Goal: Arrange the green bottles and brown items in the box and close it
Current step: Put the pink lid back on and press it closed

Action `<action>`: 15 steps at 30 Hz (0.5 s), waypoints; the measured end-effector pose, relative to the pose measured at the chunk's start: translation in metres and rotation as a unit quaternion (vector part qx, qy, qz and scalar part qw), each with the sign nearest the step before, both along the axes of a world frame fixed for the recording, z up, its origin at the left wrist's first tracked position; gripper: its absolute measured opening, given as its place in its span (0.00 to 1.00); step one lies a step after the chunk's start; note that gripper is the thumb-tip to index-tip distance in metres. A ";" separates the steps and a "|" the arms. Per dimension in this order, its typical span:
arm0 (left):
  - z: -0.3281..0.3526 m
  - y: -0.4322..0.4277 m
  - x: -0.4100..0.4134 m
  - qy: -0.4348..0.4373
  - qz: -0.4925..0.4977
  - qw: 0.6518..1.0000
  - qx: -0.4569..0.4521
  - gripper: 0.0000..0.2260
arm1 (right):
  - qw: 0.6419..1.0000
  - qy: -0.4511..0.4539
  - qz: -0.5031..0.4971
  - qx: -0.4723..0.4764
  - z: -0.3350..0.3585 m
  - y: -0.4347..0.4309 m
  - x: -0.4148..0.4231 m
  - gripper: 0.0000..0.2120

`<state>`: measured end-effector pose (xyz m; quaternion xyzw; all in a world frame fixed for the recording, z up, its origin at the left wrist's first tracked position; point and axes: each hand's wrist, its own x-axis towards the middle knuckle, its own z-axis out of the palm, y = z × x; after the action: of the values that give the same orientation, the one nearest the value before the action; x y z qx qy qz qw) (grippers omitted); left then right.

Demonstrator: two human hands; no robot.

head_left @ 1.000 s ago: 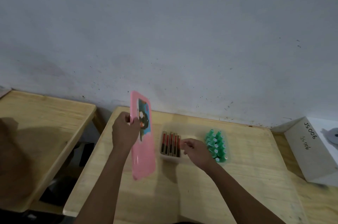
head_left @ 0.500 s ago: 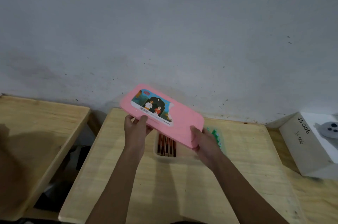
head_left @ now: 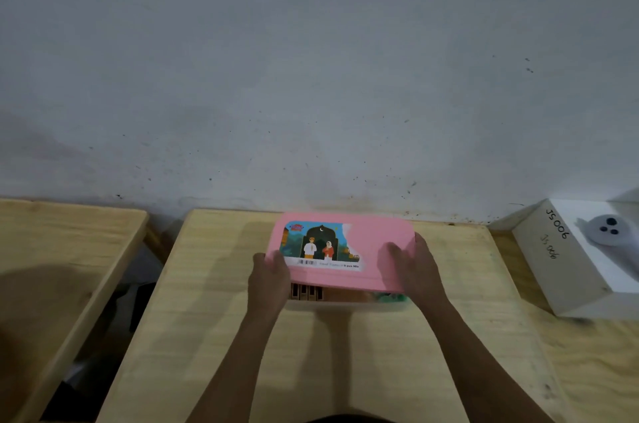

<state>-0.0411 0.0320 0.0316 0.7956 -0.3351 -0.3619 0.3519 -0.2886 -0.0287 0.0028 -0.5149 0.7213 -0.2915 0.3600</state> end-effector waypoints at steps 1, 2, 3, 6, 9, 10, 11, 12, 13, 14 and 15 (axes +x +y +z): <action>-0.004 0.003 -0.002 -0.011 -0.016 1.000 0.007 0.17 | 0.999 0.032 -0.001 -0.006 -0.004 -0.002 -0.001 0.26; -0.011 0.006 -0.002 -0.018 -0.031 0.999 0.008 0.16 | 0.999 0.053 -0.007 -0.003 -0.007 -0.004 -0.003 0.27; -0.015 0.008 -0.003 -0.027 -0.046 0.999 0.007 0.16 | 0.998 0.064 -0.008 -0.001 -0.010 -0.005 -0.004 0.28; -0.028 0.014 -0.003 -0.051 -0.066 0.996 0.018 0.14 | 0.996 0.083 0.005 0.024 -0.019 -0.006 -0.006 0.27; -0.035 0.019 -0.007 -0.075 -0.075 0.994 0.026 0.14 | 0.996 0.076 0.015 0.043 -0.028 -0.005 -0.006 0.24; -0.037 0.019 -0.008 -0.079 -0.076 0.993 0.030 0.14 | 0.996 0.080 0.025 0.041 -0.032 -0.004 -0.007 0.22; -0.038 0.020 -0.009 -0.082 -0.077 0.993 0.034 0.14 | 0.995 0.079 0.033 0.042 -0.038 -0.004 -0.009 0.21; -0.040 0.021 -0.010 -0.088 -0.079 0.992 0.034 0.14 | 0.995 0.081 0.033 0.048 -0.048 -0.006 -0.013 0.22; -0.040 0.021 -0.011 -0.095 -0.082 0.991 0.036 0.13 | 0.995 0.086 0.035 0.049 -0.056 -0.005 -0.017 0.23; -0.042 0.021 -0.011 -0.103 -0.085 0.990 0.035 0.13 | 0.994 0.092 0.040 0.042 -0.064 -0.005 -0.020 0.23; -0.044 0.021 -0.012 -0.110 -0.088 0.989 0.034 0.13 | 0.994 0.099 0.046 0.032 -0.066 -0.003 -0.022 0.23</action>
<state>-0.0533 0.0533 -0.0120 0.8092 -0.4284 -0.3128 0.2525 -0.3111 -0.0318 -0.0634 -0.5621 0.7380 -0.1993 0.3156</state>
